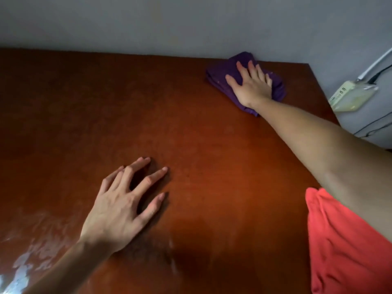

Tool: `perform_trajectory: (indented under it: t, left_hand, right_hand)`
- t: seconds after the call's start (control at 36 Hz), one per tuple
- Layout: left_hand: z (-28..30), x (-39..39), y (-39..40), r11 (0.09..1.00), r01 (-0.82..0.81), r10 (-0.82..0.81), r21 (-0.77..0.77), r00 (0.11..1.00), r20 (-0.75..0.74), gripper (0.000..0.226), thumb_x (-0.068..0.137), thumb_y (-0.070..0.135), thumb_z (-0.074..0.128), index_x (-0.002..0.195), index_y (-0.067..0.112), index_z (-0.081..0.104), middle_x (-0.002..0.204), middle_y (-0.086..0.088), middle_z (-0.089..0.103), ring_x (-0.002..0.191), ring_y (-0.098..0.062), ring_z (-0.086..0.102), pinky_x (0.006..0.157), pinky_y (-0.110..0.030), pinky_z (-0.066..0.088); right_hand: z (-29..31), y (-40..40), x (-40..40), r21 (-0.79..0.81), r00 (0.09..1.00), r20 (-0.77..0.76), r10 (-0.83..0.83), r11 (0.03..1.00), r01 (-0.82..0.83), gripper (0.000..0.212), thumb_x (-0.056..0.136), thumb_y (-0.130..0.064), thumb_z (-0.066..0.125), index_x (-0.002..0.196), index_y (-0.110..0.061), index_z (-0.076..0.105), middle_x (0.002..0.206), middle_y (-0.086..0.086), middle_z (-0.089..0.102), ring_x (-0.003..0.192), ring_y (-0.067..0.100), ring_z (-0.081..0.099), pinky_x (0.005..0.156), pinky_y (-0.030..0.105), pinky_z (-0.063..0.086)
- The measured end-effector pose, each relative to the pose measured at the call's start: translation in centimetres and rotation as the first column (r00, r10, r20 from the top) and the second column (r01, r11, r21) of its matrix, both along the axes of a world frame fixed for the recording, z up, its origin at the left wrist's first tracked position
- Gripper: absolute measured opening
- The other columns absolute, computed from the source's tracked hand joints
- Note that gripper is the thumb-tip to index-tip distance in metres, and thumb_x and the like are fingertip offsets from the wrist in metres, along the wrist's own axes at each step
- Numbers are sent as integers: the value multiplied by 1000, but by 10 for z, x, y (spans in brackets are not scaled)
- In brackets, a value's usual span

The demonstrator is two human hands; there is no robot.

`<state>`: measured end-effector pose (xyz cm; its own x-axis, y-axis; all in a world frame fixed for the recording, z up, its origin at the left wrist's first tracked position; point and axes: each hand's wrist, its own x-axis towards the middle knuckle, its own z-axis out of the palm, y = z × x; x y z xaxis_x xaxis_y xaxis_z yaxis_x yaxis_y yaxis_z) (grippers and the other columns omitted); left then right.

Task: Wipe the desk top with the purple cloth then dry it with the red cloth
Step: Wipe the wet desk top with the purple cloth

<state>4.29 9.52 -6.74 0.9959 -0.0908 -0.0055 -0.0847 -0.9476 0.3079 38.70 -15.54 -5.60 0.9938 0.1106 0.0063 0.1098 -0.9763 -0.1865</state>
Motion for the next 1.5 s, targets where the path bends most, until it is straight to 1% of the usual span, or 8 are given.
perform_trajectory:
  t: [0.22, 0.36, 0.47, 0.56, 0.67, 0.89, 1.25, 1.5]
  left_hand:
    - [3, -2, -2, 1000, -14, 14, 14, 1000, -7, 58, 97, 66, 25, 153, 49, 29, 157, 1, 32, 148, -19, 29, 119, -42, 16]
    - [3, -5, -11, 995, -44, 39, 86, 998, 58, 59, 98, 56, 30, 150, 32, 44, 150, -10, 43, 139, -29, 41, 111, -49, 29]
    - [6, -5, -49, 995, -99, 97, 13, 990, 104, 57, 97, 50, 33, 140, 17, 53, 136, -12, 51, 120, -33, 53, 99, -49, 39]
    - [8, 6, -90, 1000, -13, 14, -11, 991, 130, 51, 98, 47, 36, 138, 20, 55, 134, -6, 53, 116, -29, 54, 96, -43, 37]
    - [5, 33, -124, 996, 86, -82, -22, 988, 133, 48, 100, 45, 37, 139, 23, 53, 139, -3, 49, 122, -26, 53, 104, -40, 33]
    - [-1, 87, -101, 999, 52, -53, 15, 997, 49, 52, 101, 51, 28, 148, 34, 42, 149, -4, 38, 136, -25, 42, 114, -46, 26]
    - [0, 97, -103, 998, 63, -63, -10, 998, -10, 52, 104, 50, 24, 154, 40, 31, 157, 1, 31, 154, -9, 13, 124, -30, 5]
    - [-2, 97, -104, 998, 57, -57, -22, 998, 22, 50, 105, 48, 26, 155, 41, 31, 158, 0, 31, 154, -8, 11, 125, -35, 8]
  right_hand:
    - [-6, -49, -85, -18, 999, 30, 17, 1000, -16, 73, 99, -74, 21, 162, -38, 15, 173, -1, 9, 159, 19, 5, 126, 43, 5]
    - [-12, -96, -141, -39, 993, 22, 119, 992, -118, 72, 99, -73, 26, 162, -41, 15, 173, -4, 8, 159, 16, 5, 127, 42, 6]
    - [-11, -139, -166, -60, 965, 0, 262, 963, -261, 83, 87, -79, 12, 161, -42, 13, 173, -8, 6, 159, 14, 4, 128, 43, 5]
    - [-12, -156, -171, -65, 944, 6, 329, 943, -328, 80, 90, -78, 15, 161, -42, 15, 172, -9, 9, 159, 13, 6, 127, 48, 10]
    - [-10, -165, -162, -79, 917, 31, 397, 916, -394, 74, 93, -75, 20, 160, -43, 17, 172, -10, 12, 158, 12, 9, 127, 46, 11]
    - [-6, -195, -107, -78, 830, 12, 557, 828, -555, 69, 99, -70, 28, 161, -41, 19, 172, -12, 9, 158, 8, 6, 127, 40, 10]
    - [8, -195, 49, -55, 927, -54, 370, 926, -373, 81, 87, -83, 13, 160, -47, 13, 172, -13, 7, 158, 10, 5, 127, 50, 11]
    - [2, -166, 78, -29, 994, -2, 109, 994, -109, 69, 100, -73, 23, 161, -42, 15, 172, -4, 10, 159, 18, 7, 127, 47, 6]
